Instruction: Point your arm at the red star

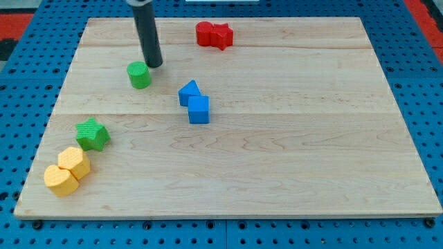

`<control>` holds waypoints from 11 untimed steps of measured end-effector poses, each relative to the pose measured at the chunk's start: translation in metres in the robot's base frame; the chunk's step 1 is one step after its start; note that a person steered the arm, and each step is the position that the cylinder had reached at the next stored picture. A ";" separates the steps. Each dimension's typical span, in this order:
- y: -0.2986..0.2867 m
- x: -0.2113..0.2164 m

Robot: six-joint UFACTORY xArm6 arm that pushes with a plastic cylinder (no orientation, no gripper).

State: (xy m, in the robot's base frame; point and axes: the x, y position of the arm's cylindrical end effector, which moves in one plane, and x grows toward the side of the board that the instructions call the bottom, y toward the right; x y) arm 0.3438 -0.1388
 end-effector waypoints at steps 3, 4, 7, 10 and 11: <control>0.015 0.053; 0.090 -0.028; 0.027 0.088; 0.088 0.119; 0.124 0.133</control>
State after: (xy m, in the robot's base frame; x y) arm 0.4765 -0.0145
